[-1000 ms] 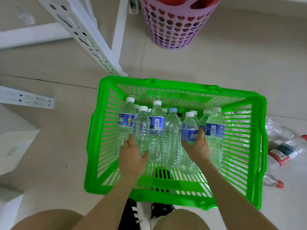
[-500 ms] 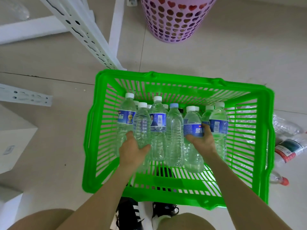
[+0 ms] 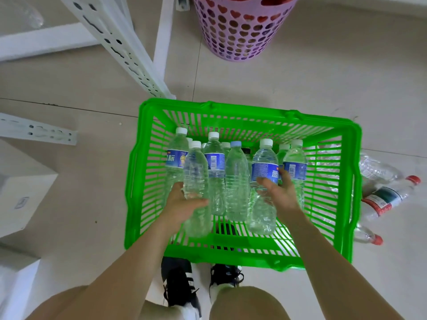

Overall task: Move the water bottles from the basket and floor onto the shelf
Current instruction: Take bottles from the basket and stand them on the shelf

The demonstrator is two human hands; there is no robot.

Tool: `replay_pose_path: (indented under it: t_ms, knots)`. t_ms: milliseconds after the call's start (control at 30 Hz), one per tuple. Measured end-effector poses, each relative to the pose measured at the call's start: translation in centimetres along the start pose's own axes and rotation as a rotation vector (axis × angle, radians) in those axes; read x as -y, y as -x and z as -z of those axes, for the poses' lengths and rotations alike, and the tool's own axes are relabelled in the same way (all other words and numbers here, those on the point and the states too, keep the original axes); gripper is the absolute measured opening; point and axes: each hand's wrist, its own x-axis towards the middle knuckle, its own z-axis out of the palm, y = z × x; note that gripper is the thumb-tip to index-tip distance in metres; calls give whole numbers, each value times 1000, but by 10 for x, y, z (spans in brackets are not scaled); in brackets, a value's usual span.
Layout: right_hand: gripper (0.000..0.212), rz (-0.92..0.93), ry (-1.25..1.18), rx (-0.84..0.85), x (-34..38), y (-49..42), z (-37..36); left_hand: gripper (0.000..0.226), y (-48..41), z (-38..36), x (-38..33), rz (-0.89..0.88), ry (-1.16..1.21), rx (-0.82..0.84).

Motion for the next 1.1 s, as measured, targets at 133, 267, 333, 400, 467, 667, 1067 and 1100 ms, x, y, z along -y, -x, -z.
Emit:
replay_pose_path:
  t_ms: [133,267,333,400,467,667,1067,1100]
  knots:
    - [67,-44,-31,2,9,27,-1,96,26,5,-10,48,83,12]
    - [70,-48,-27,13,29,58,5,100,65,7,-23,70,126,-9]
    - [69,-47,-29,16,43,74,8,104,87,10,-32,64,124,-23]
    - [69,-45,-41,13,59,90,12,109,108,13,-42,54,138,-28]
    - [64,-37,-51,2,75,106,15,115,131,17,-51,51,169,-17]
    - [47,-15,-98,59,118,170,31,100,211,21,-73,22,243,-30]
    - [51,240,-145,101,207,321,61,70,372,38,-106,-123,391,-34]
    - [52,257,-145,99,211,335,63,70,384,42,-107,-142,385,-26]
